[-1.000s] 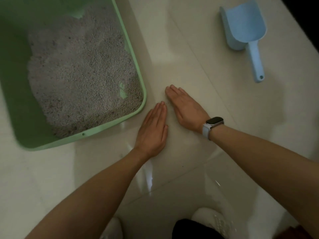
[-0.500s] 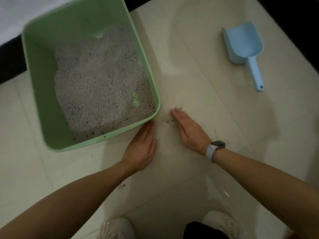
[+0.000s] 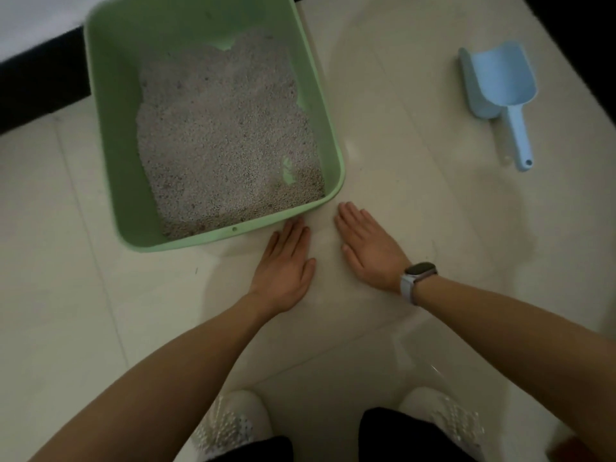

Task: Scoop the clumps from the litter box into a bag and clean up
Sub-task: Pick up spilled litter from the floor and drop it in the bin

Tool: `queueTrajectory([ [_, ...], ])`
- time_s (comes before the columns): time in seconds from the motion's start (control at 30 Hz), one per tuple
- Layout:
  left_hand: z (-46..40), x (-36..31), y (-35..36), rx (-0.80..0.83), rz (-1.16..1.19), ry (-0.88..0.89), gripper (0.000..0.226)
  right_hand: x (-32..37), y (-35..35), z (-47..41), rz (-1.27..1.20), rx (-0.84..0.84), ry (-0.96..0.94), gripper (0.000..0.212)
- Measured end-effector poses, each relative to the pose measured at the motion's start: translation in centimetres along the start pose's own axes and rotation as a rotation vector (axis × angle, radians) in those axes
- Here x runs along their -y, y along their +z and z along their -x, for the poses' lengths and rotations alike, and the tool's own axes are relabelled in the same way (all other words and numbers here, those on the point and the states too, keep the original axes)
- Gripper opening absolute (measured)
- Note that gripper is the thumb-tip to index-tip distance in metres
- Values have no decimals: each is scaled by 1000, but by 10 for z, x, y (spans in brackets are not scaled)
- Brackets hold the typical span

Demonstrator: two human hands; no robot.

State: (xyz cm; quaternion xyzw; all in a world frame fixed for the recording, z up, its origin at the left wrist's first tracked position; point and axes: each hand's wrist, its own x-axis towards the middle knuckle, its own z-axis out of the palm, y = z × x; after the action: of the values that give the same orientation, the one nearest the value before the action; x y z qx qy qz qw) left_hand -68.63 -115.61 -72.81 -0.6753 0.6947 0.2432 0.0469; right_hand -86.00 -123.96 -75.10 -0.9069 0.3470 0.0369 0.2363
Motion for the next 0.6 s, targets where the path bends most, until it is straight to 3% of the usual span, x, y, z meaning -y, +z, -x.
queueTrajectory([
  [0.13, 3, 1, -11, 56, -34, 27, 87, 17, -6, 7, -124, 50, -24, 63],
  [0.27, 6, -1, -32, 166, -122, 117, 62, 18, -33, 10, -191, 67, 24, 54],
  [0.5, -2, -7, -52, 219, -151, 269, 59, -9, -91, 7, 82, 354, 226, 54],
  [0.6, -2, -5, -35, 185, -109, 219, 59, -15, -89, -12, 122, 301, 309, 56],
])
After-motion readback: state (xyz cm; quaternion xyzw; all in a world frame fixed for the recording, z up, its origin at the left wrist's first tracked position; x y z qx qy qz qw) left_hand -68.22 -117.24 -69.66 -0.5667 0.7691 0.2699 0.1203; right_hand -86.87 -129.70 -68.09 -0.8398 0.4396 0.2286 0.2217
